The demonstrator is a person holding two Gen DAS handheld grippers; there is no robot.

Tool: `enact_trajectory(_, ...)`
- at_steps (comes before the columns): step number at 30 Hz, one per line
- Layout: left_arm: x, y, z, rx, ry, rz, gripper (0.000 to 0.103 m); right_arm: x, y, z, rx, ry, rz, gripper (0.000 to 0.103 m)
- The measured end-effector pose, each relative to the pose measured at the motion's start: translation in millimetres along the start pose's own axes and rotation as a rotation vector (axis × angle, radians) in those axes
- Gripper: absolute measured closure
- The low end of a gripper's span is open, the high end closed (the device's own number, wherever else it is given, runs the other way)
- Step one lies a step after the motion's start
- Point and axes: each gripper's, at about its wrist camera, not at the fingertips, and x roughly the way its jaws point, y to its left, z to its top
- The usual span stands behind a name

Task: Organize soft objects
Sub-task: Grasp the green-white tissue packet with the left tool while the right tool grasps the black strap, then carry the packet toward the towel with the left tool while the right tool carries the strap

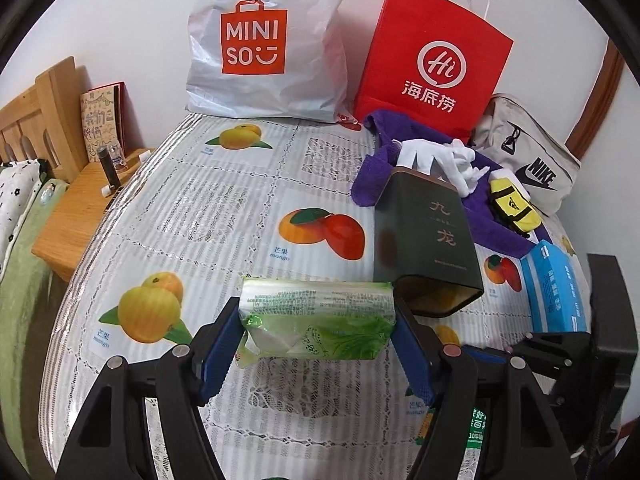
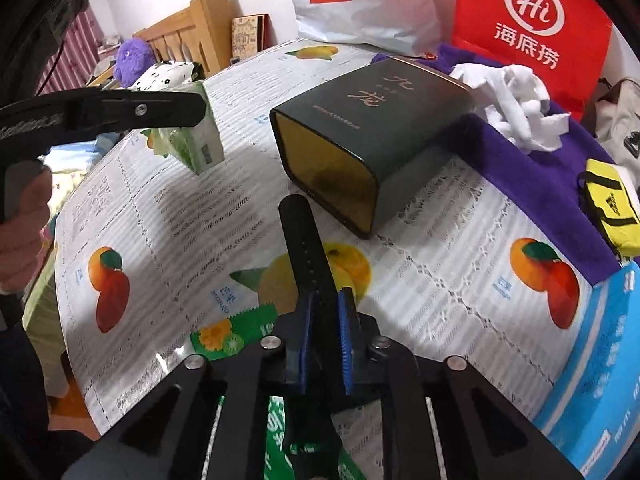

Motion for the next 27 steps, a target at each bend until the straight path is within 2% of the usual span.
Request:
enact_trajectory(2,-1.6,-0.8,-0.1,0.004,-0.002,0.001,0.033,4.2,0.3,3.4,0.0,-0.003,0.021,0.078)
enact_trajectory(4,-3.0,0.1,0.6,0.003,-0.004,0.001,0.033,5.3,4.9,4.5,-0.018,-0.007,0.049,0.063)
enact_trajectory(5,-3.8,0.6,0.8,0.0,-0.004,0.001,0.033,6.4,7.9,4.9,-0.031,-0.009,0.051,0.063)
enact_trajectory(6,-4.4,1.2,1.0,-0.002,-0.005,0.002,0.033,6.7,10.7,3.8,-0.048,-0.013,0.039,0.066)
enact_trajectory(7,-5.0,1.7,1.3,-0.004,-0.008,0.004,0.033,7.1,12.8,2.9,-0.062,-0.019,0.022,0.077)
enact_trajectory(8,-5.0,1.8,1.4,-0.005,-0.008,0.004,0.033,6.9,13.6,2.4,-0.076,-0.023,0.007,0.082)
enact_trajectory(11,-4.1,1.3,1.4,-0.005,-0.003,0.0,0.033,4.9,4.4,4.6,-0.031,-0.015,0.05,0.086)
enact_trajectory(13,-4.8,-0.3,0.5,0.002,-0.003,-0.002,0.033,-3.0,2.2,4.6,-0.018,-0.028,0.063,0.097)
enact_trajectory(20,-6.4,-5.4,-0.1,0.008,-0.005,-0.007,0.033,-12.5,-1.5,-4.1,0.005,-0.012,0.083,0.097)
enact_trajectory(22,-7.5,-6.0,-0.6,0.01,-0.006,-0.008,0.033,-9.9,0.1,-3.6,0.0,-0.01,0.059,0.096)
enact_trajectory(24,-8.3,-5.6,-1.0,0.007,-0.006,-0.005,0.033,0.9,3.3,-1.3,-0.035,0.014,-0.008,0.096)
enact_trajectory(26,-8.9,-5.4,-1.2,0.007,-0.005,-0.002,0.033,1.4,3.9,-0.8,-0.043,0.0,-0.012,0.096)
enact_trajectory(27,-9.0,-4.9,-1.1,0.005,-0.004,0.0,0.033,1.2,2.7,-0.7,-0.034,0.0,-0.003,0.099)
